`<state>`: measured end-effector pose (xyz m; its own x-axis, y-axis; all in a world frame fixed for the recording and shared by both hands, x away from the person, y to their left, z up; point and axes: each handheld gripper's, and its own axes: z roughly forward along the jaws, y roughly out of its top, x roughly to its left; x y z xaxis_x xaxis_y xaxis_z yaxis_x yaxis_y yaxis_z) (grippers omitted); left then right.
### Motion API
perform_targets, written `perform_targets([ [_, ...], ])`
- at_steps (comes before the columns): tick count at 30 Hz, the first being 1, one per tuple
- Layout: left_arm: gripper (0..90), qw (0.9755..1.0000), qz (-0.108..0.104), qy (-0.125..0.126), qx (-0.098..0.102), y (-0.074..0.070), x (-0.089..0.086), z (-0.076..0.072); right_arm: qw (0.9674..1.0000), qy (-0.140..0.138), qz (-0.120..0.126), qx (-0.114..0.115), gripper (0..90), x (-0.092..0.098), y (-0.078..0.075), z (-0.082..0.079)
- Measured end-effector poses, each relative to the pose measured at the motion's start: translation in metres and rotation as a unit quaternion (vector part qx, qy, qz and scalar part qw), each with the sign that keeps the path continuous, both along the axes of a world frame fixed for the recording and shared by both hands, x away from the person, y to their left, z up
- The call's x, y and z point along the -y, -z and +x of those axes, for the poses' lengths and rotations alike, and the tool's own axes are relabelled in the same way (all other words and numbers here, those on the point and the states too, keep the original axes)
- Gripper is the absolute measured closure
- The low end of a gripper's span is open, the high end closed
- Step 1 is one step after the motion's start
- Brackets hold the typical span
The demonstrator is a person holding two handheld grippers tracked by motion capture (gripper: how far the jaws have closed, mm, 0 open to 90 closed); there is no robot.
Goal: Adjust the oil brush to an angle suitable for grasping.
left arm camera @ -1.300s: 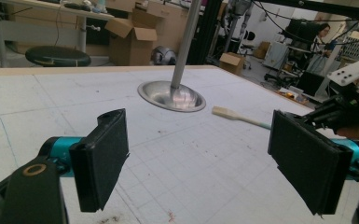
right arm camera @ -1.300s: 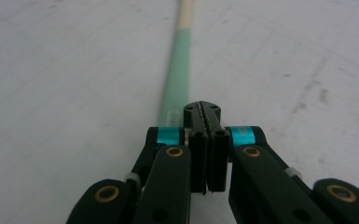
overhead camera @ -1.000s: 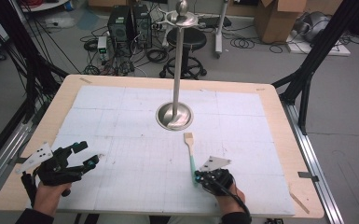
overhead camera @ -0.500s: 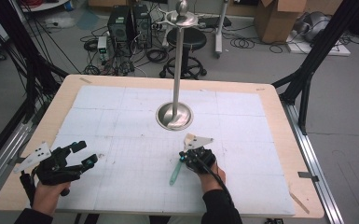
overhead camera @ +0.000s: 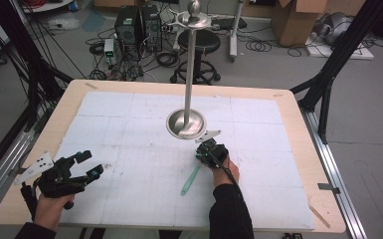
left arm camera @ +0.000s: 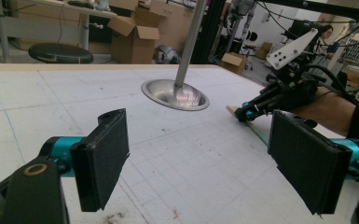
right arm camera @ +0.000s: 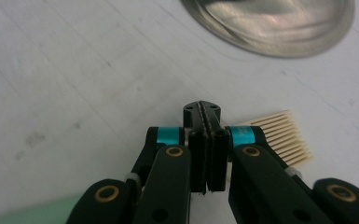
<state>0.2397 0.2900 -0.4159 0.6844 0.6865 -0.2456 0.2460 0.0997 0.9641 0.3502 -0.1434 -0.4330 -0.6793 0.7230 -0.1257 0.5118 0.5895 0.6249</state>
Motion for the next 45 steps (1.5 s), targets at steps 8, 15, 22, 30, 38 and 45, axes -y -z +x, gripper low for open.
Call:
perform_targets([
  [8,20.9,1.0000,0.001,0.001,0.000,0.000,0.003,-0.002,0.9973,0.074,-0.008,-0.003,90.0,0.082,-0.001,-0.027],
  [15,20.9,1.0000,0.002,0.002,-0.002,0.000,0.005,-0.001,0.9899,0.142,0.009,-0.003,90.0,0.146,0.000,-0.057],
  [22,20.9,1.0000,0.005,0.007,-0.004,0.001,0.007,-0.001,0.9850,0.169,0.030,-0.015,90.0,0.173,-0.001,-0.084],
  [30,20.9,1.0000,0.003,0.007,-0.005,0.002,0.008,0.000,0.9895,0.073,0.118,0.039,90.0,0.168,-0.013,-0.116],
  [38,20.9,0.9999,0.004,0.008,-0.006,0.002,0.009,0.000,0.9923,-0.076,0.098,-0.001,90.0,0.108,-0.001,-0.120],
  [45,20.9,1.0000,0.003,0.008,-0.004,0.002,0.009,-0.001,0.9944,-0.054,0.090,-0.009,90.0,0.098,0.009,-0.100],
])
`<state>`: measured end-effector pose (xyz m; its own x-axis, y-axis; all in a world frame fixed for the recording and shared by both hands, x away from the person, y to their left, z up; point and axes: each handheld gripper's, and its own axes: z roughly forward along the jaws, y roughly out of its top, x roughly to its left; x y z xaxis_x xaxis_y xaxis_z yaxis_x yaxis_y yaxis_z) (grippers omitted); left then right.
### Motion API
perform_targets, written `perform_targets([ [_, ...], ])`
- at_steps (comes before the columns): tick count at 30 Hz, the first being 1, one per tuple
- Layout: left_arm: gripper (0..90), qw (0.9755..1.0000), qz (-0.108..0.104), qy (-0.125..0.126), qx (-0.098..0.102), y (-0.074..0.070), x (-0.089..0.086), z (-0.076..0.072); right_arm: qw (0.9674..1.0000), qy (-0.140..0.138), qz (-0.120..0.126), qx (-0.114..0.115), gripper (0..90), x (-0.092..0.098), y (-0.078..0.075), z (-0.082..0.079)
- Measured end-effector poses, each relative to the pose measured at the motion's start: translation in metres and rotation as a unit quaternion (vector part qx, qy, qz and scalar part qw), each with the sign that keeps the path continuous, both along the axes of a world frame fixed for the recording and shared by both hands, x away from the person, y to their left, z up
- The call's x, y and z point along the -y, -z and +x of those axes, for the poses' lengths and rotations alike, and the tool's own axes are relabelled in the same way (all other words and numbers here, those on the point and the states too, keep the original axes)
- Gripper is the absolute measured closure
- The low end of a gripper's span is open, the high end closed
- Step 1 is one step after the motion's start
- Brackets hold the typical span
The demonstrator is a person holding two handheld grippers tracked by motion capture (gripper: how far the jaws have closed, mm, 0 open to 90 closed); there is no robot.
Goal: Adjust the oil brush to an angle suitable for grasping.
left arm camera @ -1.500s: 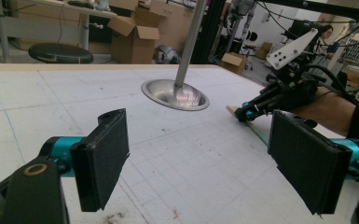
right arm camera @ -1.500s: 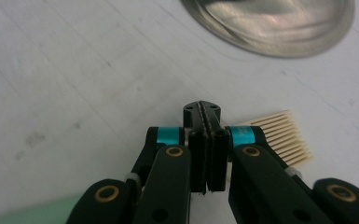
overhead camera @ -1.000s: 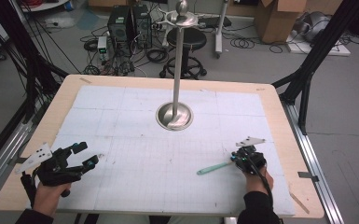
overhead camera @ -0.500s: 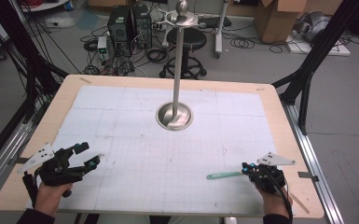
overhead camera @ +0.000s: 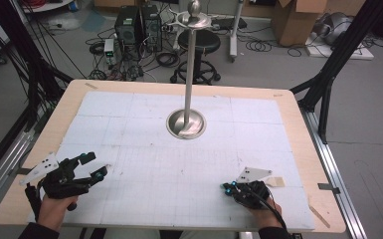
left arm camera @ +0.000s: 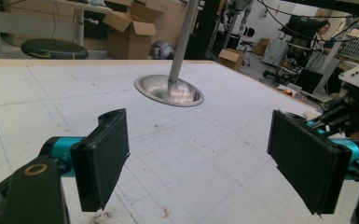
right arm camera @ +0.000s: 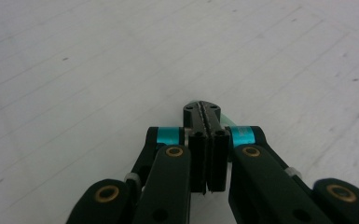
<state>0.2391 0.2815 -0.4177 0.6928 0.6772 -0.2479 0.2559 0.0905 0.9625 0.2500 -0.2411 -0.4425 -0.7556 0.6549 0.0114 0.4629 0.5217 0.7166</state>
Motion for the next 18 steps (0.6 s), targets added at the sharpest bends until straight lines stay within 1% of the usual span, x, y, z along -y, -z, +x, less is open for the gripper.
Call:
perform_targets([
  [3,20.9,1.0000,0.000,-0.001,0.000,0.000,-0.001,0.000,0.9995,0.029,-0.014,0.004,90.0,-0.004,-0.001,0.013],
  [4,21.0,1.0000,0.000,-0.001,0.000,0.000,-0.001,0.000,0.9995,0.029,-0.014,0.004,90.0,-0.004,-0.001,0.013],
  [5,20.9,1.0000,0.000,-0.001,0.000,0.000,-0.001,0.000,0.9985,0.048,-0.023,0.007,90.0,-0.008,-0.002,0.023],
  [6,21.0,1.0000,0.000,-0.001,0.000,0.000,-0.001,0.000,0.9985,0.048,-0.023,0.007,90.0,-0.008,-0.002,0.023],
  [7,20.9,1.0000,-0.001,-0.001,0.001,0.000,-0.001,0.000,0.9973,0.065,-0.032,0.011,90.0,-0.012,-0.003,0.034],
  [9,20.9,1.0000,-0.003,-0.002,0.001,0.000,-0.001,0.001,0.9956,0.084,-0.040,0.011,90.0,-0.015,-0.003,0.042],
  [11,20.9,1.0000,-0.001,-0.003,0.000,0.000,-0.001,0.001,0.9932,0.108,-0.043,0.014,90.0,-0.016,-0.003,0.049],
  [12,20.9,1.0000,-0.001,-0.003,0.000,0.000,-0.001,0.001,0.9932,0.108,-0.043,0.014,90.0,-0.016,-0.003,0.049],
  [13,20.9,1.0000,0.001,-0.003,0.001,0.000,-0.001,0.001,0.9903,0.133,-0.038,0.013,90.0,-0.014,-0.002,0.056],
  [14,20.9,1.0000,0.001,-0.003,0.000,0.000,0.000,0.001,0.9883,0.147,-0.039,0.014,89.9,-0.012,-0.002,0.058],
  [15,20.9,1.0000,0.003,-0.001,0.000,0.001,0.000,0.001,0.9869,0.156,-0.037,0.016,90.0,-0.010,-0.002,0.060],
  [16,20.9,1.0000,0.004,0.000,-0.002,0.001,0.000,0.001,0.9858,0.165,-0.030,0.014,89.9,-0.007,-0.002,0.061],
  [17,20.9,1.0000,0.006,0.000,-0.002,0.001,0.000,0.001,0.9853,0.169,-0.016,0.016,89.9,-0.003,-0.002,0.061],
  [18,20.9,1.0000,0.006,0.000,-0.002,0.001,0.000,0.001,0.9853,0.169,-0.016,0.016,89.9,-0.003,-0.002,0.061],
])
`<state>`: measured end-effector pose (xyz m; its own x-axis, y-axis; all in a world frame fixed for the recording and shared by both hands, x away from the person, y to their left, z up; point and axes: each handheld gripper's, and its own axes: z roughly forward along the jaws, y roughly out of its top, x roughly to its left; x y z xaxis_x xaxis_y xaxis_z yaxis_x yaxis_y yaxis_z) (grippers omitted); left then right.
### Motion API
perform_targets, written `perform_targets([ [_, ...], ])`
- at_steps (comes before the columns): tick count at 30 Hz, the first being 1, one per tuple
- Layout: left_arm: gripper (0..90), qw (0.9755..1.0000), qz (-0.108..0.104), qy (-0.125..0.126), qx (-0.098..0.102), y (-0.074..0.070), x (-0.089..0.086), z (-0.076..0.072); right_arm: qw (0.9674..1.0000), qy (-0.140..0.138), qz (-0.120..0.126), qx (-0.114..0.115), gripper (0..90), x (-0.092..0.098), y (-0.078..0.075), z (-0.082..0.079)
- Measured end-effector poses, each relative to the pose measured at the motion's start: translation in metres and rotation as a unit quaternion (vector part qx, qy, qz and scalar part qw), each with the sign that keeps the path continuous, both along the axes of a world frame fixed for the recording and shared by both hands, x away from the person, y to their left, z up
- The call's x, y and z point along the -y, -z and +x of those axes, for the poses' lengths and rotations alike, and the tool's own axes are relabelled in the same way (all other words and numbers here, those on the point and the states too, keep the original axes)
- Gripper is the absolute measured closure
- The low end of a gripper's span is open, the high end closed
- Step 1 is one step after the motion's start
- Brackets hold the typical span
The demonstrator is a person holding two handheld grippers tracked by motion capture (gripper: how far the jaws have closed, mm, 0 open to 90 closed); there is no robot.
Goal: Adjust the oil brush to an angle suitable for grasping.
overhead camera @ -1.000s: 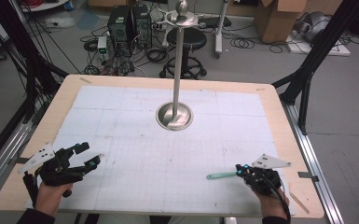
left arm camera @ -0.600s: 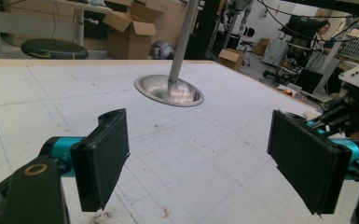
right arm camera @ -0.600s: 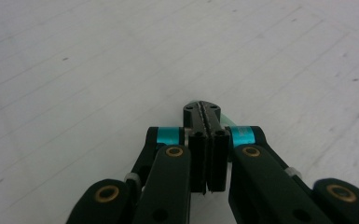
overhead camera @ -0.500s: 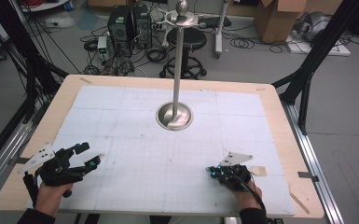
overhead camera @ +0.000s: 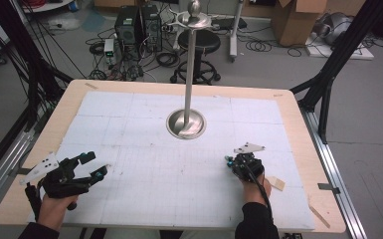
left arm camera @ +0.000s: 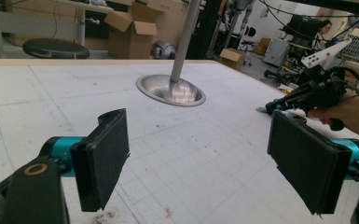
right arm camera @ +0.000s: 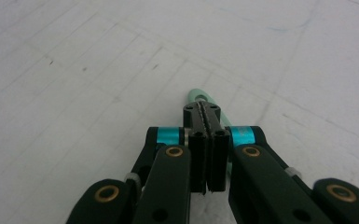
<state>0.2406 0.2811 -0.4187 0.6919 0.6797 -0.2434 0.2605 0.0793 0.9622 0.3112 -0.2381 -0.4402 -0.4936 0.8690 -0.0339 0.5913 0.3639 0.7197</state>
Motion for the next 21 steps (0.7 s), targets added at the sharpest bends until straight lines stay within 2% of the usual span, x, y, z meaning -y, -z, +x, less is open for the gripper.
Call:
perform_targets([
  [1,21.0,1.0000,0.000,0.000,0.001,0.000,0.000,0.000,0.9984,0.025,0.042,0.028,89.9,0.015,-0.006,-0.003],
  [2,20.9,1.0000,0.000,0.000,0.001,0.000,0.000,0.000,0.9984,0.025,0.042,0.028,89.9,0.015,-0.006,-0.003],
  [3,20.9,1.0000,0.000,0.000,0.001,0.000,0.000,-0.001,0.9971,0.043,0.050,0.037,89.9,0.025,-0.010,-0.006],
  [4,20.9,1.0000,0.000,-0.002,0.002,0.000,-0.001,-0.001,0.9955,0.078,0.040,0.037,90.0,0.046,-0.013,-0.011],
  [6,20.9,1.0000,-0.001,-0.003,0.001,0.000,-0.001,-0.001,0.9938,0.108,0.014,0.023,89.9,0.066,-0.010,-0.018],
  [10,20.9,1.0000,0.002,-0.004,-0.001,0.001,0.000,0.000,0.9908,0.136,0.002,-0.005,89.9,0.094,0.001,-0.032],
  [11,20.9,1.0000,0.001,-0.006,-0.002,0.001,0.000,0.000,0.9905,0.137,0.013,-0.007,89.9,0.098,0.002,-0.035],
  [12,20.9,1.0000,0.001,-0.006,-0.003,0.001,0.000,0.000,0.9907,0.135,0.013,-0.008,89.9,0.101,0.002,-0.038],
  [14,21.0,1.0000,0.004,-0.005,-0.004,0.001,0.000,0.000,0.9927,0.120,0.004,-0.013,89.9,0.102,0.001,-0.042],
  [17,21.1,1.0000,0.005,-0.006,-0.004,0.002,0.001,0.000,0.9959,0.087,0.004,-0.022,89.9,0.099,-0.001,-0.051],
  [21,21.1,0.9999,0.006,-0.006,-0.007,0.003,0.001,0.000,0.9973,0.066,0.014,-0.029,89.9,0.096,-0.001,-0.064],
])
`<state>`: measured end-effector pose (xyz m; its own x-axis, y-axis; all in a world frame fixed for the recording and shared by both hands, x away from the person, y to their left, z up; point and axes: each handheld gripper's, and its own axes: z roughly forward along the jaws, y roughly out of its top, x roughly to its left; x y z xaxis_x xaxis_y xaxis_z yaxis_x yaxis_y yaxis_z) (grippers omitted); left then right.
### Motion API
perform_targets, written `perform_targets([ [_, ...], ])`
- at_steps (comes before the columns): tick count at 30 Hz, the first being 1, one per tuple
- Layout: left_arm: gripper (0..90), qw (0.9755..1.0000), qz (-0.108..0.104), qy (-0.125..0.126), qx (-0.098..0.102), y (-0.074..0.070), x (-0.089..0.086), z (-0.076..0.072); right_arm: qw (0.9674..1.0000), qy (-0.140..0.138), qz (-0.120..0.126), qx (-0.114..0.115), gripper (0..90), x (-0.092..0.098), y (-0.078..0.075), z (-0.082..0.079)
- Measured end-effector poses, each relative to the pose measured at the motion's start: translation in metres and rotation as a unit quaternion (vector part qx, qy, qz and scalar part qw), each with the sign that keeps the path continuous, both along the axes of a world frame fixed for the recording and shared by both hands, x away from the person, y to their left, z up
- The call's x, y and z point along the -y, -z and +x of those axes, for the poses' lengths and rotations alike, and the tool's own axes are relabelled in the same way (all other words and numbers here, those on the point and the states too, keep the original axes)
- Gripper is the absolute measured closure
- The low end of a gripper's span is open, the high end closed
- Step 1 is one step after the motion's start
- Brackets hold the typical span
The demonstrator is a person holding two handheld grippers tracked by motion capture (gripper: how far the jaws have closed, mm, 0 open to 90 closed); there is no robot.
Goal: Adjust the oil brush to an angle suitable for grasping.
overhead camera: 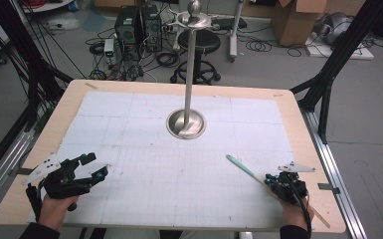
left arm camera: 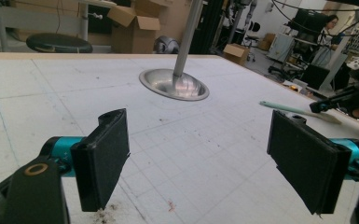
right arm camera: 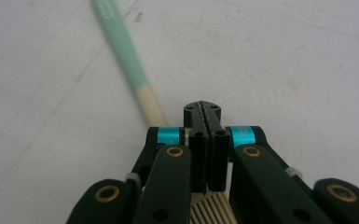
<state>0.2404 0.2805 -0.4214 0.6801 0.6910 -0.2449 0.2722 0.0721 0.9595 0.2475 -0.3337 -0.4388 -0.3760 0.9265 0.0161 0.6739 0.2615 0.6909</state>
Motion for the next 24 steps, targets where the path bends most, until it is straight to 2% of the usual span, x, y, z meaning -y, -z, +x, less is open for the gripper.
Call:
perform_targets([
  [4,21.1,1.0000,0.000,0.003,0.000,0.000,0.001,0.000,0.9998,-0.020,0.000,-0.003,89.6,-0.008,-0.001,-0.011],
  [5,21.0,1.0000,0.000,0.003,0.000,0.000,0.001,0.000,0.9998,-0.021,-0.002,0.004,89.5,-0.008,-0.002,-0.013],
  [6,21.1,1.0000,0.000,0.004,0.000,0.000,0.001,0.000,0.9997,-0.018,0.008,0.015,89.4,-0.007,-0.005,-0.016],
  [7,21.1,1.0000,0.000,0.004,0.000,0.000,0.001,0.000,0.9997,-0.018,0.008,0.015,89.4,-0.007,-0.005,-0.016],
  [8,21.1,1.0000,0.003,0.003,0.004,0.000,0.002,0.000,0.9981,-0.010,0.045,0.042,83.6,-0.006,-0.013,-0.024],
  [9,21.1,1.0000,0.003,0.003,0.004,0.000,0.002,0.000,0.9968,-0.009,0.056,0.056,79.0,-0.006,-0.017,-0.028],
  [10,21.2,1.0000,0.004,0.003,0.002,0.000,0.002,0.001,0.9959,-0.007,0.056,0.071,73.2,-0.007,-0.021,-0.033],
  [13,21.2,1.0000,0.000,0.004,0.007,-0.001,0.002,0.000,0.9908,0.003,0.070,0.116,58.9,-0.009,-0.034,-0.047],
  [17,20.5,0.9997,-0.006,0.015,0.016,-0.005,0.003,-0.002,0.9799,0.004,0.091,0.177,36.4,-0.011,-0.048,-0.065],
  [20,18.2,0.9995,-0.006,0.020,0.024,-0.007,0.005,-0.002,0.9724,-0.001,0.088,0.216,20.5,-0.011,-0.054,-0.080],
  [24,17.8,0.9993,0.005,0.023,0.030,-0.009,0.008,-0.002,0.9691,0.000,0.089,0.230,19.0,-0.010,-0.055,-0.095],
])
